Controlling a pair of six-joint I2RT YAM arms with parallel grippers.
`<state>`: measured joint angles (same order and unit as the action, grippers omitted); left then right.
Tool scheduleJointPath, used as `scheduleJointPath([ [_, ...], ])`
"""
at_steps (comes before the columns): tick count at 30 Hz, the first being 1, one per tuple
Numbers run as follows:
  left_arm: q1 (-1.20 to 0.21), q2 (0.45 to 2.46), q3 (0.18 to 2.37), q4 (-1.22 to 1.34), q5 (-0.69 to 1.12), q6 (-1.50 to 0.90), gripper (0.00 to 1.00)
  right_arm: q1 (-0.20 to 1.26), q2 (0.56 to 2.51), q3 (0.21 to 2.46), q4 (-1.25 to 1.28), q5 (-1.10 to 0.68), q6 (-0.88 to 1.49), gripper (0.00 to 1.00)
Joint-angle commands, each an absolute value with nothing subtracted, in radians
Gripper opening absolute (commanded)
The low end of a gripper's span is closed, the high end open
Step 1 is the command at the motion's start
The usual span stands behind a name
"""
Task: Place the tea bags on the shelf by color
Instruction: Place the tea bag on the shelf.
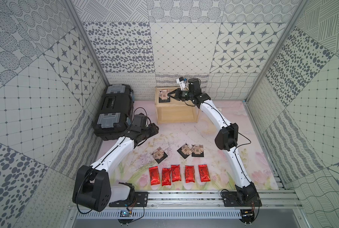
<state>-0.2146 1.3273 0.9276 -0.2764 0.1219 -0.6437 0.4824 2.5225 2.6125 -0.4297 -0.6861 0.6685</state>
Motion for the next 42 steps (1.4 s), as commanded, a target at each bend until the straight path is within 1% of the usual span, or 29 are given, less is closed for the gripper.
scheduleJointPath([
  [1, -0.211, 1.329, 0.937, -0.259, 0.132, -0.624, 0.57, 0.496, 2.551, 2.637, -0.445, -0.657, 0.635, 0.00],
  [10, -0.209, 1.323, 0.931, -0.258, 0.129, -0.627, 0.57, 0.510, 2.575, 2.682, -0.483, -0.605, 0.592, 0.00],
  [12, -0.210, 1.325, 0.930, -0.254, 0.130, -0.628, 0.57, 0.511, 2.576, 2.684, -0.486, -0.597, 0.582, 0.04],
  [18, -0.209, 1.338, 0.931, -0.246, 0.139, -0.637, 0.57, 0.514, 2.589, 2.689, -0.488, -0.580, 0.561, 0.07],
  [27, -0.210, 1.319, 0.920, -0.244, 0.136, -0.636, 0.57, 0.514, 2.601, 2.707, -0.491, -0.558, 0.550, 0.20],
  [36, -0.210, 1.294, 0.901, -0.243, 0.140, -0.642, 0.57, 0.537, 2.614, 2.739, -0.518, -0.509, 0.505, 0.25],
  [41, -0.209, 1.277, 0.890, -0.244, 0.142, -0.647, 0.57, 0.543, 2.614, 2.742, -0.524, -0.475, 0.490, 0.25],
  [42, -0.210, 1.273, 0.887, -0.241, 0.143, -0.648, 0.57, 0.544, 2.614, 2.744, -0.526, -0.468, 0.489, 0.27],
])
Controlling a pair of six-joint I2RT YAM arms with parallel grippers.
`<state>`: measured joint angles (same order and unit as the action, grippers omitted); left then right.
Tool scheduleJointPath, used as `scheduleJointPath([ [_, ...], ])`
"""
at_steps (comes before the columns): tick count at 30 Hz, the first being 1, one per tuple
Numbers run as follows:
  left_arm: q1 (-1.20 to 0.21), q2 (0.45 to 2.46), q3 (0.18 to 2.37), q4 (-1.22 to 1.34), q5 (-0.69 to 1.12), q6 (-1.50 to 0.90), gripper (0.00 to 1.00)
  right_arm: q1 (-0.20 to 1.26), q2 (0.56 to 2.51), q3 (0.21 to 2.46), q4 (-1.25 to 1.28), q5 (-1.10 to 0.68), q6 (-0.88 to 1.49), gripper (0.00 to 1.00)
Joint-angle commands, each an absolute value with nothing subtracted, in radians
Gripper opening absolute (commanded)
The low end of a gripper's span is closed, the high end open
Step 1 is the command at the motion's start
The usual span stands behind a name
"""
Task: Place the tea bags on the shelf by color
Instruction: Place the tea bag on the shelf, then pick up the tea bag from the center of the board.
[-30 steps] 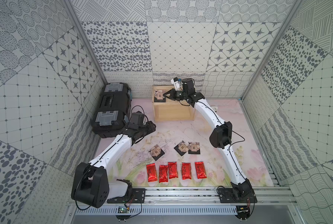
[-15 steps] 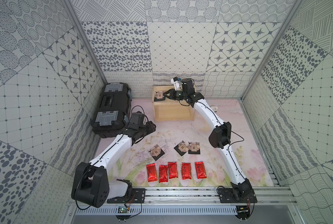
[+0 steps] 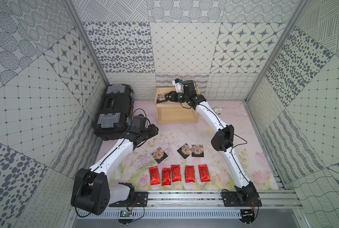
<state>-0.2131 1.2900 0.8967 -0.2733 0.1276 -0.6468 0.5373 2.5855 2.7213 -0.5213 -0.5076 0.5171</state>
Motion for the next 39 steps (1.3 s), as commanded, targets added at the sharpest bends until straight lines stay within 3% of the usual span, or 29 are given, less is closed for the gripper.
scheduleJointPath([
  [1, -0.209, 1.271, 0.883, -0.240, 0.145, -0.652, 0.57, 0.544, 2.614, 2.744, -0.526, -0.464, 0.486, 0.32],
  [3, -0.208, 1.267, 0.873, -0.234, 0.153, -0.660, 0.57, 0.544, 2.612, 2.745, -0.532, -0.452, 0.480, 0.48],
  [4, -0.210, 1.265, 0.870, -0.231, 0.157, -0.663, 0.57, 0.543, 2.612, 2.746, -0.535, -0.447, 0.477, 0.51],
  [13, -0.210, 1.226, 0.843, -0.230, 0.158, -0.680, 0.57, 0.541, 2.582, 2.749, -0.549, -0.413, 0.451, 0.54],
  [22, -0.210, 1.182, 0.813, -0.233, 0.153, -0.694, 0.57, 0.525, 2.513, 2.748, -0.576, -0.355, 0.412, 0.65],
  [24, -0.210, 1.169, 0.803, -0.243, 0.152, -0.701, 0.57, 0.524, 2.483, 2.747, -0.597, -0.357, 0.395, 0.70],
  [27, -0.210, 1.141, 0.762, -0.253, 0.163, -0.718, 0.56, 0.534, 2.420, 2.717, -0.664, -0.372, 0.344, 0.89],
  [30, -0.209, 1.116, 0.701, -0.252, 0.180, -0.738, 0.55, 0.561, 2.293, 2.531, -0.663, -0.354, 0.284, 0.99],
  [37, -0.215, 1.080, 0.602, -0.247, 0.201, -0.777, 0.53, 0.619, 1.906, 1.905, -0.410, -0.222, 0.248, 0.99],
  [39, -0.218, 1.079, 0.589, -0.260, 0.217, -0.784, 0.50, 0.647, 1.815, 1.730, -0.366, -0.190, 0.232, 0.92],
])
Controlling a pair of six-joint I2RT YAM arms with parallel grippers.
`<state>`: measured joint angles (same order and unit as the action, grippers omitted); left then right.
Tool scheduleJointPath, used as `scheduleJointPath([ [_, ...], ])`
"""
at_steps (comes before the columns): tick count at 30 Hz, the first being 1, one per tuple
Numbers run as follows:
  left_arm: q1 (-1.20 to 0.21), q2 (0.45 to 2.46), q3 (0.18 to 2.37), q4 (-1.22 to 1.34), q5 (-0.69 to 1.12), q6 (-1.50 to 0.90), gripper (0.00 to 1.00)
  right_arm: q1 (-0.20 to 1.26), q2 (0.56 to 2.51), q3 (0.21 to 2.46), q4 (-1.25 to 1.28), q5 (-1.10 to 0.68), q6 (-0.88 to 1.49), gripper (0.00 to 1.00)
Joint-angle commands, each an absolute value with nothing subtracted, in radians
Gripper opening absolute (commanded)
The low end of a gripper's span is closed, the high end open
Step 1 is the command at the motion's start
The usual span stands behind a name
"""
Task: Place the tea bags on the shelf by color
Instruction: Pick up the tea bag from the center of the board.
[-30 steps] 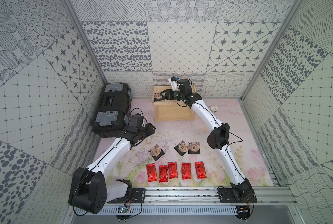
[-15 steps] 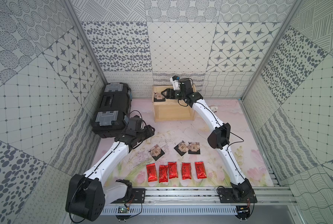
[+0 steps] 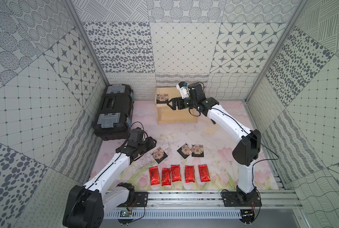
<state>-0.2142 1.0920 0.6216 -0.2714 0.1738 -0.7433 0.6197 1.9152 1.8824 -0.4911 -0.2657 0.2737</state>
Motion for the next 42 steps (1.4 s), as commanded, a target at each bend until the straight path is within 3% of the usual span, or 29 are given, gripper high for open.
scheduleJointPath([
  [1, -0.221, 1.078, 0.583, -0.269, 0.224, -0.784, 0.48, 0.666, 1.776, 1.642, -0.332, -0.189, 0.231, 0.85],
  [5, -0.223, 1.068, 0.543, -0.289, 0.236, -0.784, 0.39, 0.739, 1.727, 1.382, -0.225, -0.332, 0.235, 0.58],
  [9, -0.225, 1.087, 0.508, -0.268, 0.232, -0.780, 0.37, 0.789, 1.802, 1.245, -0.079, -0.540, 0.328, 0.44],
  [14, -0.233, 1.161, 0.499, -0.187, 0.232, -0.785, 0.34, 0.827, 1.931, 1.200, 0.053, -0.644, 0.421, 0.42],
  [21, -0.241, 1.227, 0.490, -0.137, 0.208, -0.779, 0.34, 0.807, 2.040, 1.193, 0.068, -0.659, 0.459, 0.41],
  [42, -0.244, 1.274, 0.401, -0.009, 0.188, -0.800, 0.33, 0.787, 2.134, 1.203, 0.078, -0.736, 0.628, 0.40],
])
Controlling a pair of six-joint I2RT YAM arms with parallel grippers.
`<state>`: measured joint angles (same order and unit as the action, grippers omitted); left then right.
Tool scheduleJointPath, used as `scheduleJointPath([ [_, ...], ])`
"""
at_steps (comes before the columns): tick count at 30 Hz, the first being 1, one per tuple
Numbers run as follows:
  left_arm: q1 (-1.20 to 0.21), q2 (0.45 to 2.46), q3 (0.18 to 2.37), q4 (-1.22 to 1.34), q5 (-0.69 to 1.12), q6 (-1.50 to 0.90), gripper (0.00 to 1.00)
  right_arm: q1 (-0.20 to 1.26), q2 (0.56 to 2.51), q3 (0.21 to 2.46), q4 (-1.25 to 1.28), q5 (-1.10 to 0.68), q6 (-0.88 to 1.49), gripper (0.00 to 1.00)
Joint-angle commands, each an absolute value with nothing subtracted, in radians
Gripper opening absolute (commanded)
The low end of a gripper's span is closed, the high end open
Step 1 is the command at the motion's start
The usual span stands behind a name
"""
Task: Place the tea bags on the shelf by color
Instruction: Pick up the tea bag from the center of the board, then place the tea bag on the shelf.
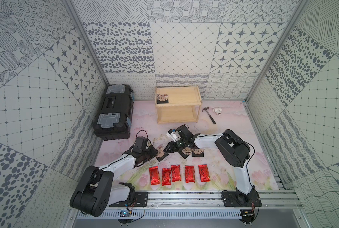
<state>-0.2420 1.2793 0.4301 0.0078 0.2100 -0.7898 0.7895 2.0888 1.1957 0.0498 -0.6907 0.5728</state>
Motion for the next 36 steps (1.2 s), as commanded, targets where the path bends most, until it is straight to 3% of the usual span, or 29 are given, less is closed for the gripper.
scheduleJointPath([
  [1, -0.243, 1.271, 0.397, -0.009, 0.185, -0.799, 0.33, 0.786, 2.142, 1.203, 0.095, -0.752, 0.645, 0.39],
  [4, -0.244, 1.262, 0.390, -0.013, 0.179, -0.796, 0.33, 0.783, 2.155, 1.204, 0.148, -0.783, 0.696, 0.32],
  [11, -0.244, 1.238, 0.388, -0.025, 0.174, -0.793, 0.34, 0.768, 2.169, 1.218, 0.193, -0.807, 0.749, 0.00],
  [16, -0.244, 1.156, 0.433, -0.092, 0.182, -0.804, 0.40, 0.767, 2.117, 1.179, 0.210, -0.783, 0.758, 0.00],
  [27, -0.239, 0.999, 0.674, -0.307, 0.200, -0.793, 0.45, 0.728, 1.740, 1.032, 0.171, -0.676, 0.726, 0.00],
  [36, -0.238, 1.029, 0.787, -0.346, 0.206, -0.764, 0.47, 0.612, 1.610, 1.226, -0.069, -0.678, 0.624, 0.00],
])
